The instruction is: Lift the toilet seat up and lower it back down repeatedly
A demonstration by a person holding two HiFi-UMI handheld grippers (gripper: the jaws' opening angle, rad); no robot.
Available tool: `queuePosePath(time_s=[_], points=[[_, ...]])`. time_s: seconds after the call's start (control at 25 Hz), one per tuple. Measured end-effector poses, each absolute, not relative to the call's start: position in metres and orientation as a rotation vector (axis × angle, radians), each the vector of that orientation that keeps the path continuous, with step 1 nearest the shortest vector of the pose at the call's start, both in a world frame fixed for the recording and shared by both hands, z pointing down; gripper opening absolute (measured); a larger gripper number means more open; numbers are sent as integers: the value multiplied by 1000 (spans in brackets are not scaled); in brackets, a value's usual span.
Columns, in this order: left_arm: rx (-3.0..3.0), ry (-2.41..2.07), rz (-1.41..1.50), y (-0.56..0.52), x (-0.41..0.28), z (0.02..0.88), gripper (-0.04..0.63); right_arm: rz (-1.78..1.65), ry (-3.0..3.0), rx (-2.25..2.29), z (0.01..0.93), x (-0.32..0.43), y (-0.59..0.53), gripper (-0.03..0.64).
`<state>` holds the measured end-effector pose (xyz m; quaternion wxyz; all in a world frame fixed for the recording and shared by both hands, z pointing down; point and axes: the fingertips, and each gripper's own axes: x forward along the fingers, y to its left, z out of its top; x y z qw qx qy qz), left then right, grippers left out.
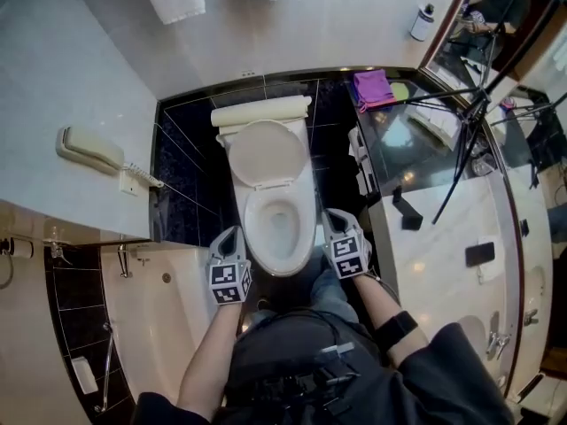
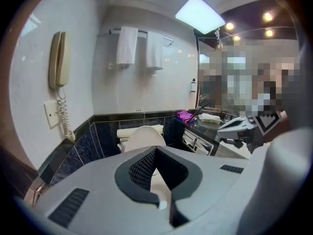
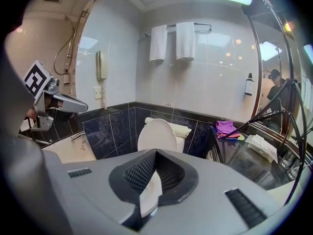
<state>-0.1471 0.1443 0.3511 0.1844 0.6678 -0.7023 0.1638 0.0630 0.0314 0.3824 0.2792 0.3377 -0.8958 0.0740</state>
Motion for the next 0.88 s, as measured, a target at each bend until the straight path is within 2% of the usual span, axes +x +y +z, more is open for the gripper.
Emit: queuePosePath(time_s=[0.88], points=[[1926, -2013, 481, 136, -153, 340, 0, 243, -2365, 953, 393, 71, 16, 20]])
